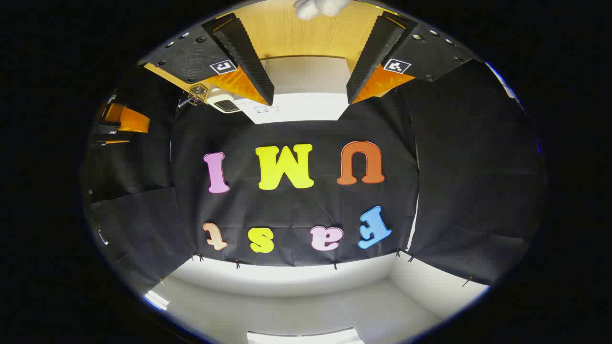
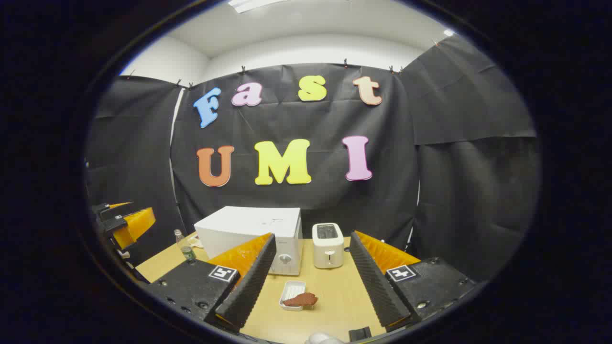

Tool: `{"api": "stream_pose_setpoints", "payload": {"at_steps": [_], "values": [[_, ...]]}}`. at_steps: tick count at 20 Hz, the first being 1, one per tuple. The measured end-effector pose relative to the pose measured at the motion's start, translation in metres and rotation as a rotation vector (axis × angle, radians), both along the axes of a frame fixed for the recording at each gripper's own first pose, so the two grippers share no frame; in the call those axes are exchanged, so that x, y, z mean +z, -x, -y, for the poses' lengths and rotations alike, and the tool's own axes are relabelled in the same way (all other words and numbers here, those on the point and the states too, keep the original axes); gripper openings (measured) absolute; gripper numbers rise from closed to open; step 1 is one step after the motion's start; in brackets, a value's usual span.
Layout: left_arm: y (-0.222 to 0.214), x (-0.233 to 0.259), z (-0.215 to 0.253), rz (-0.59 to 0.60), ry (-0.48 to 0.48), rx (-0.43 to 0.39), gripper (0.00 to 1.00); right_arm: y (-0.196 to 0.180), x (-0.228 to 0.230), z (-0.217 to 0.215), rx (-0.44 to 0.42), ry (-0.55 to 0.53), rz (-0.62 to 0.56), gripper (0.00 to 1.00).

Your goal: Open the microwave oven with the left hand, put the food in, and close the microwave oven.

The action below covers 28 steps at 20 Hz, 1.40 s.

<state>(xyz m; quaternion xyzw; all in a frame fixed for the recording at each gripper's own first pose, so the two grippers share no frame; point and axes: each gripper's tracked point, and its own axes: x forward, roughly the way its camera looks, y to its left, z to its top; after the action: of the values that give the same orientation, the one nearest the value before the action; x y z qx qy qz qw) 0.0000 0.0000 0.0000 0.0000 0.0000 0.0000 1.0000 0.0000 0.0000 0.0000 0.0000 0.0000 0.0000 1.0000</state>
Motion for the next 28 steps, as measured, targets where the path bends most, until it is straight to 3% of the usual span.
{"api": "stream_pose_setpoints", "payload": {"at_steps": [1,2,3,4,13,14,15,16,18,19,20,21,22,28], "values": [[-0.001,-0.001,0.000,-0.002,0.001,-0.001,0.95,0.000,0.000,0.001,0.000,-0.001,0.000,0.91],[-0.002,-0.003,0.000,-0.004,0.001,0.000,0.95,-0.001,0.000,0.002,-0.001,-0.001,0.001,0.91],[-0.006,-0.004,0.001,-0.006,-0.001,-0.002,0.95,-0.002,0.000,0.003,0.000,0.001,0.000,0.99],[-0.008,-0.004,0.002,-0.007,-0.004,-0.001,0.95,-0.003,0.001,0.005,-0.001,0.004,-0.002,0.91],[-0.041,-0.029,0.021,-0.014,-0.028,-0.021,0.95,-0.013,0.015,0.019,-0.023,0.019,0.010,0.91],[-0.047,-0.036,0.028,-0.025,-0.024,-0.031,0.95,-0.015,0.017,0.024,-0.035,0.023,0.009,0.99],[-0.053,-0.044,0.035,-0.032,-0.019,-0.042,0.95,-0.016,0.019,0.029,-0.045,0.033,0.009,0.91],[-0.059,-0.052,0.042,-0.037,-0.016,-0.051,0.95,-0.017,0.024,0.034,-0.057,0.042,0.012,0.91],[-0.076,-0.065,0.058,-0.041,-0.012,-0.074,0.95,-0.015,0.031,0.044,-0.078,0.050,0.017,0.90],[-0.084,-0.075,0.066,-0.046,-0.006,-0.086,0.95,-0.017,0.033,0.049,-0.090,0.050,0.015,0.99],[-0.093,-0.084,0.076,-0.058,0.003,-0.098,0.95,-0.016,0.034,0.055,-0.102,0.049,0.009,0.91],[-0.103,-0.093,0.086,-0.058,0.012,-0.111,0.95,-0.017,0.033,0.060,-0.112,0.049,-0.003,0.91],[-0.113,-0.104,0.095,-0.075,0.012,-0.117,0.95,-0.018,0.032,0.065,-0.124,0.054,-0.017,0.99],[-0.188,-0.170,0.131,-0.130,0.009,-0.112,0.95,-0.021,0.028,0.094,-0.191,0.069,-0.077,0.99]]}}
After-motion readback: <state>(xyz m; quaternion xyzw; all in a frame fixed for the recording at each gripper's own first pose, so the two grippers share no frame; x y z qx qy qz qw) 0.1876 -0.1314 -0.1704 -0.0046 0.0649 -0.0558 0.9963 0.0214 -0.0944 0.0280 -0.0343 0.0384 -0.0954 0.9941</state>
